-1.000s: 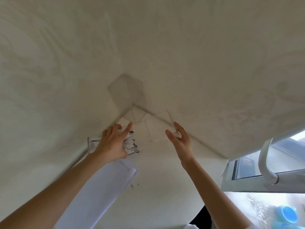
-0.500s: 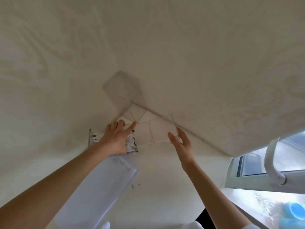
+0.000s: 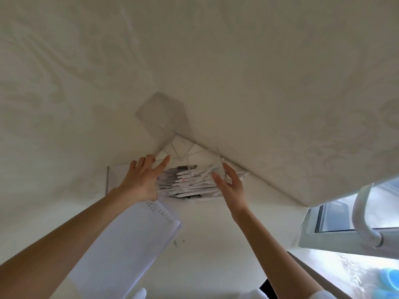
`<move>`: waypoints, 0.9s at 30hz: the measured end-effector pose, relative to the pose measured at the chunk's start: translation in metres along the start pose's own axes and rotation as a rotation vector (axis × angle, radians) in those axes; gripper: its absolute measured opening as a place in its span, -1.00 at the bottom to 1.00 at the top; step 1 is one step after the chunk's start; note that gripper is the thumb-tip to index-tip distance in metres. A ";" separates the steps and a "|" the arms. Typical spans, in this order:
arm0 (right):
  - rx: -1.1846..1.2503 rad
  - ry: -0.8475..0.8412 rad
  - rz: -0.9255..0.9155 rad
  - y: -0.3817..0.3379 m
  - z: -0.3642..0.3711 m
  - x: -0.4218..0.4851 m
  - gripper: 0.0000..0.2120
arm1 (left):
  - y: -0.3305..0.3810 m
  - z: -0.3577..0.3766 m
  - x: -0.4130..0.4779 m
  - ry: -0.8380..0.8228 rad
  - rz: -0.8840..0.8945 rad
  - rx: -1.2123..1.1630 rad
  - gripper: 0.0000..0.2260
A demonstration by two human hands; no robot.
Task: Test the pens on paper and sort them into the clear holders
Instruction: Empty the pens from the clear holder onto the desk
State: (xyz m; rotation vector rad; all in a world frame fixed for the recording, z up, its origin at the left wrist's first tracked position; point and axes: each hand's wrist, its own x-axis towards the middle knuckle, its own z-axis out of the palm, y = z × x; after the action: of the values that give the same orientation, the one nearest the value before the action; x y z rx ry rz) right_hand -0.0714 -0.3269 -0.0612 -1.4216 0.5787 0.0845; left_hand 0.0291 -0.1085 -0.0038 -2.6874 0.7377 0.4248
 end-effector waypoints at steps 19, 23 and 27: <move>0.079 -0.270 0.116 -0.016 0.058 -0.006 -0.56 | -0.042 -0.012 -0.072 0.112 -0.172 -0.279 0.06; 0.114 -0.248 0.116 -0.013 0.060 -0.007 -0.61 | -0.045 -0.023 -0.075 0.050 -0.179 -0.087 0.05; 0.001 -0.141 -0.007 -0.017 0.048 -0.011 -0.60 | -0.034 -0.030 -0.068 -0.026 -0.152 0.099 0.03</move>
State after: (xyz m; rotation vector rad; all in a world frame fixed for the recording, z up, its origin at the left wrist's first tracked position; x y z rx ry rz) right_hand -0.0586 -0.2811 -0.0396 -1.4040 0.4579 0.1772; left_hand -0.0030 -0.0622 0.0556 -2.6164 0.5277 0.3742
